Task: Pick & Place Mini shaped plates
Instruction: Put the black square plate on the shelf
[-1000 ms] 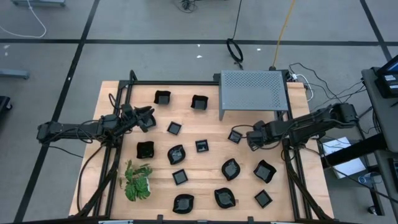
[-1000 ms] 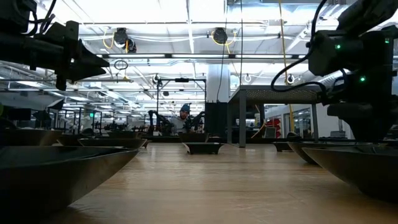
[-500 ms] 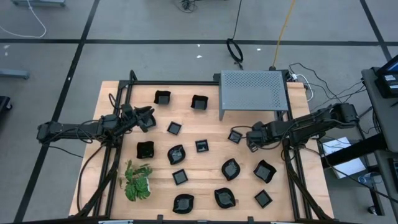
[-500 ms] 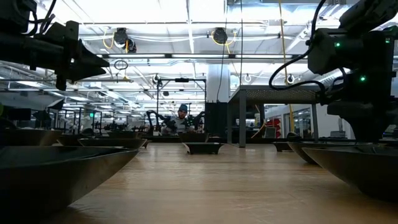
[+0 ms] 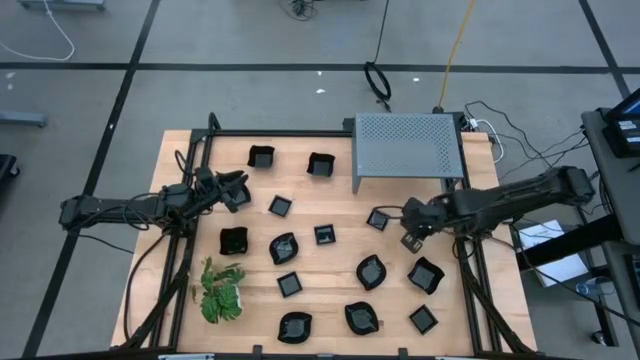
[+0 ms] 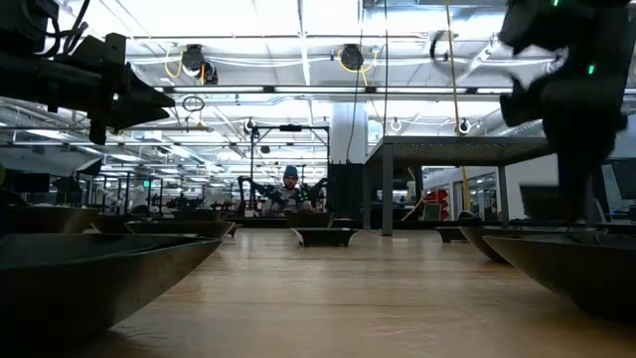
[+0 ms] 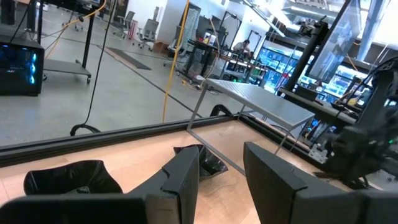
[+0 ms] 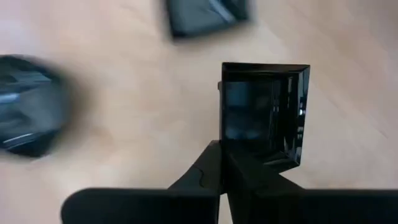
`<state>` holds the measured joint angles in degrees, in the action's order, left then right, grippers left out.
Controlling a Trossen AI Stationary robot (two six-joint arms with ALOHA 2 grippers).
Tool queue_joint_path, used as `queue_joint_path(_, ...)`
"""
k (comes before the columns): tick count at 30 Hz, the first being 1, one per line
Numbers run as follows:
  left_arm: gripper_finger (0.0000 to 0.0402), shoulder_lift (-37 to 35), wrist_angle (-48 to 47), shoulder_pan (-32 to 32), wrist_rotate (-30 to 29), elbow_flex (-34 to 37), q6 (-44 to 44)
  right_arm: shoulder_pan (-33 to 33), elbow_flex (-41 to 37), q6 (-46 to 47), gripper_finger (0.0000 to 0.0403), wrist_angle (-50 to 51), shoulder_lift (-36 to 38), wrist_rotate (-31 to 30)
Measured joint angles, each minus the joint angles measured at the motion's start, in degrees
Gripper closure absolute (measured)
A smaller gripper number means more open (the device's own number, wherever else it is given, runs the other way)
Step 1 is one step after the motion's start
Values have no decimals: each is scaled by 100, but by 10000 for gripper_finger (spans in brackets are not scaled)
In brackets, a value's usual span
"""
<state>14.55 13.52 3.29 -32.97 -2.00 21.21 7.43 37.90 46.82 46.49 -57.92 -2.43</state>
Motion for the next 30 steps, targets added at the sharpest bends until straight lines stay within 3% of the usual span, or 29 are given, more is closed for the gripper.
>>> queue_joint_path(8, 273, 2, 0, 0, 0, 0, 0, 180, 145, -1327, 402, -977, 1271, 56)
queue_joint_path(10, 273, 2, 0, 0, 0, 0, 0, 158, 148, -1503, 402, -1441, 1478, -285)
queue_joint_path(14, 273, 2, 0, -2, 0, -2, 0, -70, 150, -1671, 402, -2148, 1677, -1532)
queue_joint_path(19, 273, 2, 0, -2, 1, -2, 0, -797, 150, -1797, 403, -2435, 1687, -2156)
queue_joint_path(30, 273, 2, 0, 0, 0, 0, 0, -2927, 188, -1586, 403, -2377, 1655, -2142)
